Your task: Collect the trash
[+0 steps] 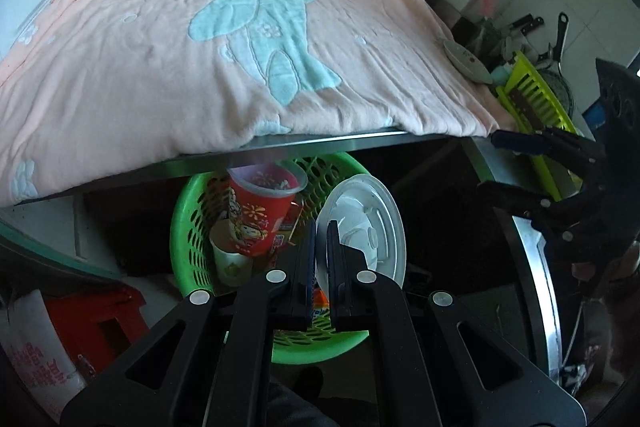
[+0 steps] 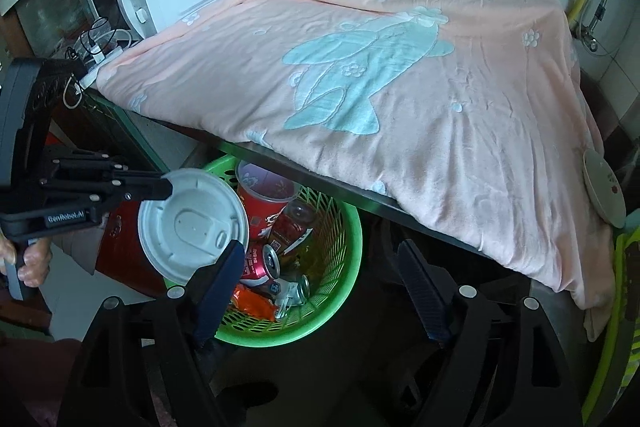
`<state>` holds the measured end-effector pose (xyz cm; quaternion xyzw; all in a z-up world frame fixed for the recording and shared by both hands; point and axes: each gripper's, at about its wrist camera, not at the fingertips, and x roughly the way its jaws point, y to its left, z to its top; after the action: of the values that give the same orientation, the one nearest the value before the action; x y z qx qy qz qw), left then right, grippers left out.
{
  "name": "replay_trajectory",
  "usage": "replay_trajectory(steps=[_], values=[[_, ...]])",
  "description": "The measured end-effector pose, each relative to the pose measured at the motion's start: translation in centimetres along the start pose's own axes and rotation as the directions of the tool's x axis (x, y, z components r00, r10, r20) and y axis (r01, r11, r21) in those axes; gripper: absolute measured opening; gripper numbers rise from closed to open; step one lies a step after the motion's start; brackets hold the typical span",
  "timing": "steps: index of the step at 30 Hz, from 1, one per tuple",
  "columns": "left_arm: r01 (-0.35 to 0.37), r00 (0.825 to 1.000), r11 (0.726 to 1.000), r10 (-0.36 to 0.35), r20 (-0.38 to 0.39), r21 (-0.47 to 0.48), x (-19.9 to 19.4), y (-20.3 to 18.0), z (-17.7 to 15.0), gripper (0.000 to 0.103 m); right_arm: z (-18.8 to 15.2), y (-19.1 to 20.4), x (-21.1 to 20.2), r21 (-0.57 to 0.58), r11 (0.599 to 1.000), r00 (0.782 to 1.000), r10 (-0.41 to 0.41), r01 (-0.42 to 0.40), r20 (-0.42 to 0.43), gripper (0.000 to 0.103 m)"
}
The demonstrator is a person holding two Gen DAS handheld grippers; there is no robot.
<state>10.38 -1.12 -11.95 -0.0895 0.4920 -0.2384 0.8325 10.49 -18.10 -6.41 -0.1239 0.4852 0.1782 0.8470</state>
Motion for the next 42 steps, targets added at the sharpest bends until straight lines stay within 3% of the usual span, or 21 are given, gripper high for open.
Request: replay_trajectory(steps=[10,12,16,31,38,42], values=[[0.029,0.998,0.999,-0.027,-0.065,0.036,2.6,-2.4,-0.4,0.009,-0.7,-0.9,-0.6,0.036,0.999,1.0,-0.013,0.013,0.005,0.078],[0.033,0.997,0.999,-0.031,-0.07,0.031,2.7,-2.5,-0.4,0.025,-0.8,-1.1,-0.6,0.042,0.999,1.0,-0.018,0.018,0.009,0.08],[0.021,0.998,0.999,-0.019,-0.055,0.043,2.3,-2.7,-0.2,0.041,-1.0,-1.4,-0.7,0.057,0.998,1.0,-0.019,0.018,0.013,0.08],[-0.08,0.994,0.996,0.076,0.073,0.051,-1.1,-2.4,2.7,0.07,-1.4,-2.4,-1.0,0.118,0.992,0.998,-0.052,0.047,0.042,0.088],[-0.167,0.977,0.985,0.159,0.14,0.051,-2.6,-2.5,3.8,0.089,-1.7,-3.0,-1.5,0.173,0.984,0.996,-0.058,0.046,0.066,0.09],[-0.216,0.964,0.975,0.204,0.171,0.051,-3.3,-2.6,4.1,0.094,-1.9,-3.0,-2.0,0.194,0.98,0.995,-0.064,0.047,0.082,0.091]])
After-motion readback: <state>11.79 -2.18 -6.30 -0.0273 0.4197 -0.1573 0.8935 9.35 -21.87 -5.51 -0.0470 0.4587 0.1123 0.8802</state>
